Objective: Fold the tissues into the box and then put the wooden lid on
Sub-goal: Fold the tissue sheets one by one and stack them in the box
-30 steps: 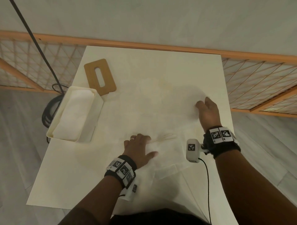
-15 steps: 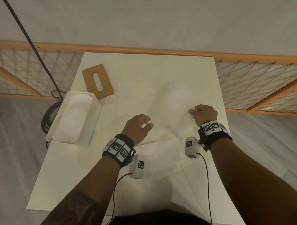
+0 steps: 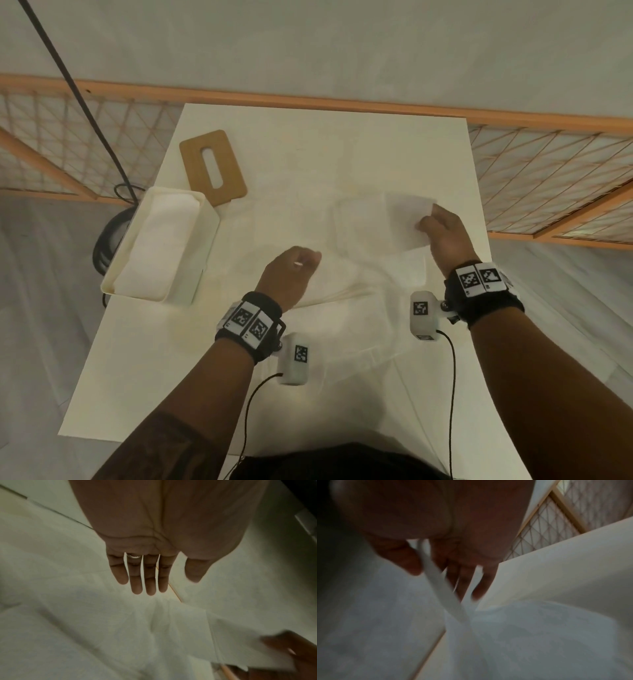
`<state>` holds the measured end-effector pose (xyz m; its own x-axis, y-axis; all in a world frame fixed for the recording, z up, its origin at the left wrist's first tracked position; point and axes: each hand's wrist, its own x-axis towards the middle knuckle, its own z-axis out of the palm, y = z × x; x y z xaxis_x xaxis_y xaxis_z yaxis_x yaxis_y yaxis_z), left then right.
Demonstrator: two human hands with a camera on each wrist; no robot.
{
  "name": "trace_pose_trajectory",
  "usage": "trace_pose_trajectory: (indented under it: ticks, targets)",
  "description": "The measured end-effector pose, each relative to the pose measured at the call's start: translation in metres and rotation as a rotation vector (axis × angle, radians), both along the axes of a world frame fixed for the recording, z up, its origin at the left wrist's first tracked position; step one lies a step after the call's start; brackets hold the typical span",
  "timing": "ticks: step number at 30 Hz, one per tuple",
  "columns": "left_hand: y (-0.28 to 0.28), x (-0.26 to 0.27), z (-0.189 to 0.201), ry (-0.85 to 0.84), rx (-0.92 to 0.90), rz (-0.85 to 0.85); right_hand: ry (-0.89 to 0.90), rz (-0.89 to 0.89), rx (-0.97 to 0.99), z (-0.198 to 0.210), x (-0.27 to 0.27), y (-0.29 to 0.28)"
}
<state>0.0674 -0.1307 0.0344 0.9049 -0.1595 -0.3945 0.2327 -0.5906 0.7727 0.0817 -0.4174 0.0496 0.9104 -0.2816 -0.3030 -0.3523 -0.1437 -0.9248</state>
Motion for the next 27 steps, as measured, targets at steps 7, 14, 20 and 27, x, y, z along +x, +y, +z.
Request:
trace_pose_trajectory:
  ticks: [7,14,20,27]
  targets:
    - [0.002,0.028,0.023,0.128,-0.447,0.072,0.141,0.164,0.751,0.027,-0.008,0.018]
    - [0.012,0.014,0.015,0.494,-0.646,-0.156,0.308,0.274,0.77,0.044,-0.013,0.036]
    - [0.015,-0.001,0.007,0.389,-0.774,0.243,0.268,0.204,0.789,0.034,-0.02,0.036]
    - [0.033,-0.003,0.007,0.315,-0.823,0.343,0.281,0.333,0.519,0.009,-0.03,0.043]
